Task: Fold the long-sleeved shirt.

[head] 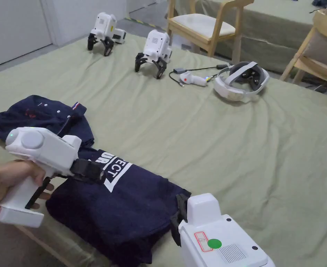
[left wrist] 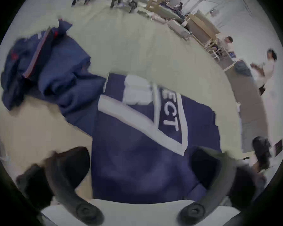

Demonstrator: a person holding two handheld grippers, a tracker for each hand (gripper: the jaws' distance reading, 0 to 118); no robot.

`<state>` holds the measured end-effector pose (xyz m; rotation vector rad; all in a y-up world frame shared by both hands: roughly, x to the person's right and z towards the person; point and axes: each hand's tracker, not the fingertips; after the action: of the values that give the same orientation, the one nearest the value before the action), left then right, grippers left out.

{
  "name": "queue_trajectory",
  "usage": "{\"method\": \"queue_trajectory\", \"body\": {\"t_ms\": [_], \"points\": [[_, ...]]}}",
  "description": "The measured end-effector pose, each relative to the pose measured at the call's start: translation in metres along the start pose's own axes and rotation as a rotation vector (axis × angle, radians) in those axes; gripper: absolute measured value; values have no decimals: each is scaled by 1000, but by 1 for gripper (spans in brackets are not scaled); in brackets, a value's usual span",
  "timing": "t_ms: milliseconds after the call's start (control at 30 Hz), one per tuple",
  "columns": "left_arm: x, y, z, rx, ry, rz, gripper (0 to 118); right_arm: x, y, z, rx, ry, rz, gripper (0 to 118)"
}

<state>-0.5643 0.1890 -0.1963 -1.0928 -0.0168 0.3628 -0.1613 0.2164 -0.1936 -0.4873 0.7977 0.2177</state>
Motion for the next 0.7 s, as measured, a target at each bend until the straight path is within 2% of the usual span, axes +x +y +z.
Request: {"method": "queue_trajectory", "body": {"t_ms": [33, 100, 133, 200, 267, 333, 400, 500, 600, 700], "points": [[5, -2, 17, 83, 6, -12, 102, 4, 1, 8, 9, -12, -14, 0], [42, -6, 62, 194, 95, 23, 103, 22, 0, 27, 33, -42, -53, 0], [60, -10, 80, 259, 141, 0, 103, 32, 0, 38, 55, -69, -66, 0], [89, -8, 83, 499, 328, -74, 103, 53, 2, 68, 100, -146, -83, 0], [141, -20, 102, 694, 390, -121, 105, 78, 1, 97, 142, -231, -117, 0], [193, -29, 107, 862, 318, -138, 111, 104, 2, 130, 180, -369, -138, 0], [249, -37, 109, 960, 271, -129, 111, 132, 1, 164, 238, -472, -153, 0], [323, -38, 98, 1018, 193, -182, 111, 169, 1, 216, 312, -649, -170, 0], [391, -42, 90, 1072, 161, -209, 111, 197, 1, 257, 361, -775, -178, 0], [444, -40, 92, 1080, 71, -253, 111, 219, 2, 292, 392, -847, -185, 0]]}}
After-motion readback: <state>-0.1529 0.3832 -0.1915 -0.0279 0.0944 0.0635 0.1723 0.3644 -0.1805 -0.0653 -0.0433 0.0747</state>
